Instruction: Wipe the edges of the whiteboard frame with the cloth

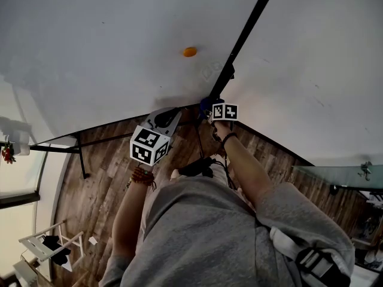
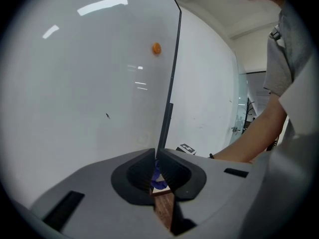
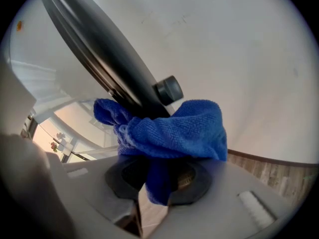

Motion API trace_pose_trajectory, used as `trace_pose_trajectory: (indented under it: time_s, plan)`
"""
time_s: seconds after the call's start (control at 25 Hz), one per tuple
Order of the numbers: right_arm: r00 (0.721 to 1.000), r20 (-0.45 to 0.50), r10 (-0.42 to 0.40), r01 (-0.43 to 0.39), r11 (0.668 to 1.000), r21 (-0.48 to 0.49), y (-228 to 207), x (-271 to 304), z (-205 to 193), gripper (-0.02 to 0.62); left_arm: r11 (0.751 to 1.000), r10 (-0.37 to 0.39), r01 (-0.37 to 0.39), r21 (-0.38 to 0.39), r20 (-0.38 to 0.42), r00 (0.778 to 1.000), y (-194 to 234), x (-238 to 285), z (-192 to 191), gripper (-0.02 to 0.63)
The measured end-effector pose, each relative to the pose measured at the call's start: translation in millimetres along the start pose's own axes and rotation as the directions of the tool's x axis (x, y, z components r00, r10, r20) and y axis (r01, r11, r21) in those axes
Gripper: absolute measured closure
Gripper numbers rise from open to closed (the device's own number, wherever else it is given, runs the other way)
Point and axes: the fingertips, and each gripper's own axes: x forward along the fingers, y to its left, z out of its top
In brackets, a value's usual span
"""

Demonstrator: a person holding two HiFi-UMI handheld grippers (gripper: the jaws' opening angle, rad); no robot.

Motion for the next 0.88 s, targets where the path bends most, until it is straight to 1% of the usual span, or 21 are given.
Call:
trace_pose_trajectory:
  time_s: [0.08,0.2,0.32,0.4,0.52,0.6,0.64,0.72,0.88]
  plan:
    - [0.997,-0.035,-0.070,0.071,0.997,0.029,-14.8,3.5,-13.1,0.494,1.000,0.015,-0.015,-0.008,-0.005,1.000,5.6,-6.4,-2.8,0.575]
    - [0.983,-0.098,-0.158,0.165,0.984,0.066,-39.8,1.1,-38.6,0.492,0.999,0.033,-0.033,-0.020,-0.003,0.999,14.3,-15.3,-4.4,0.575]
    - [0.974,-0.123,-0.192,0.203,0.975,0.088,-55.0,-10.5,-58.7,0.492,0.999,0.033,-0.032,-0.030,0.003,0.999,19.6,-19.7,-5.2,0.575]
    - [0.975,-0.108,-0.195,0.205,0.974,0.098,-56.4,-19.6,-65.2,0.491,0.999,0.024,-0.024,-0.032,0.006,1.000,19.8,-20.7,-6.3,0.575]
    - [0.985,-0.023,-0.172,0.174,0.975,0.136,-49.3,-36.2,-61.7,0.488,1.000,0.011,-0.011,-0.027,0.003,1.000,17.1,-20.2,-9.4,0.575]
    - [0.987,0.075,-0.144,0.132,0.979,0.153,-37.7,-51.1,-50.6,0.488,1.000,0.009,-0.009,-0.019,0.008,1.000,16.1,-20.5,-10.7,0.575]
    - [0.983,0.128,-0.132,0.112,0.982,0.150,-30.1,-60.5,-43.7,0.486,1.000,0.013,-0.013,-0.016,0.015,1.000,16.2,-21.2,-10.8,0.575]
    - [0.968,0.221,-0.117,0.093,0.989,0.117,-13.7,-81.7,-29.7,0.486,0.999,0.037,-0.037,-0.014,0.034,0.999,18.7,-22.7,-9.5,0.575]
    - [0.923,0.372,-0.101,0.109,0.994,-0.001,19.5,-126.9,-4.1,0.486,0.994,0.111,-0.110,-0.021,0.081,0.990,25.4,-28.0,-4.0,0.575]
